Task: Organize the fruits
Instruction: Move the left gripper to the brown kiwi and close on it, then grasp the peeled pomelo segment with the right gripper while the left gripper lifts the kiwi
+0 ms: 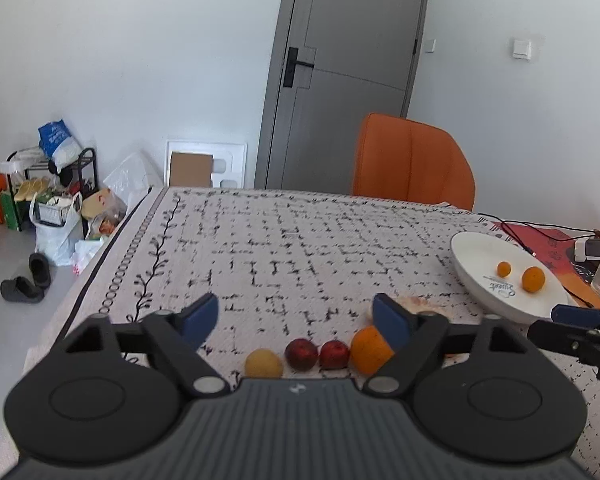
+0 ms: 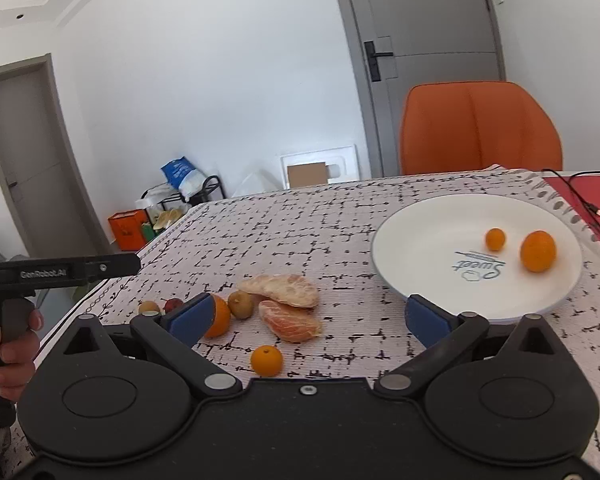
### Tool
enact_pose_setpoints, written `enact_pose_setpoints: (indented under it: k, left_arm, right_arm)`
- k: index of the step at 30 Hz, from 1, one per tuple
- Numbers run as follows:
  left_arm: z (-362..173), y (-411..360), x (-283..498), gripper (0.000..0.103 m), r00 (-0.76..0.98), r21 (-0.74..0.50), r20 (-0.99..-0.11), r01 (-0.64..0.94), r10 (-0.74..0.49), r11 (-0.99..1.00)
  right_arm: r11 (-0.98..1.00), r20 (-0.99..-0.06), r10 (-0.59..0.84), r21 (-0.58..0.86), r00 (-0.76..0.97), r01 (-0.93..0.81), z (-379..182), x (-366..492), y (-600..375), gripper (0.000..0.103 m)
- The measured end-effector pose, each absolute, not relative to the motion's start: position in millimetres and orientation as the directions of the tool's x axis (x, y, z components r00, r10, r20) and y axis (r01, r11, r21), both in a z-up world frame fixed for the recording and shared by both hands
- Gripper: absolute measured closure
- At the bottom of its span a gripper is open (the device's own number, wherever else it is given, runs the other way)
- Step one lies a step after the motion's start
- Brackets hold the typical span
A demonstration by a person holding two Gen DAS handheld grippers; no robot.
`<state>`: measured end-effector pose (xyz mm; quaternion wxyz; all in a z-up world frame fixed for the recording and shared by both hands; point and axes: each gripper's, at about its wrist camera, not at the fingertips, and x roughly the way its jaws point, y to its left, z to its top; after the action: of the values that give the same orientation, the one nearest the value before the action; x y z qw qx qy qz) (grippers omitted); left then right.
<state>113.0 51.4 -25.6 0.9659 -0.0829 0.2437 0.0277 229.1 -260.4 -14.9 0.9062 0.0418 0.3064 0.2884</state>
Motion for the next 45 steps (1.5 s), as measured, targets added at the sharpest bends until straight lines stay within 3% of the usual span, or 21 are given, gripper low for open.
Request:
enact_pose_setpoints:
  k: [10, 15, 22, 33, 35, 40, 44, 45]
  left_arm:
    - [-43, 60, 119, 0.045, 0.856, -0.174, -0.517, -0.108, 0.003, 0.979]
    - [-51, 62, 125, 0.050, 0.850, -0.178, -0.527, -0.102, -0.007, 0.979]
    - [-58, 55, 136, 0.066, 0.841, -0.168, -0.541, -0.073, -0.030, 0.983]
    - [-71, 58, 132, 0.067, 0.820, -0.199, -0.570, -0.080, -0.049, 0.977]
    - [-74, 60, 129, 0.076, 0.813, -0.209, -0.580, -0.086, -0.052, 0.974]
    - [-72, 65, 125, 0.077, 0.813, -0.227, -0.579, -0.092, -0.058, 0.969]
    - [-68, 66, 124, 0.077, 0.818, -0.230, -0.572, -0.096, -0.055, 0.969]
    - [-67, 66, 123, 0.077, 0.820, -0.231, -0.569, -0.096, -0.055, 0.968]
  right_arm:
    - [0.812, -0.556, 0.570, 0.272, 0.605, -0.516, -24, 238, -248, 0.015]
    - [0.807, -0.570, 0.575, 0.275, 0.587, -0.523, -29, 244, -241, 0.016]
    - [0.796, -0.578, 0.586, 0.283, 0.567, -0.534, -34, 250, -232, 0.019]
    - [0.793, -0.604, 0.585, 0.284, 0.542, -0.539, -46, 261, -224, 0.020]
    - [0.793, -0.614, 0.582, 0.282, 0.534, -0.541, -50, 262, -221, 0.023]
    - [0.790, -0.625, 0.579, 0.269, 0.524, -0.552, -54, 268, -211, 0.024]
    - [0.790, -0.657, 0.560, 0.240, 0.504, -0.565, -63, 271, -202, 0.035]
    - [0.790, -0.652, 0.557, 0.222, 0.515, -0.572, -63, 269, -201, 0.042]
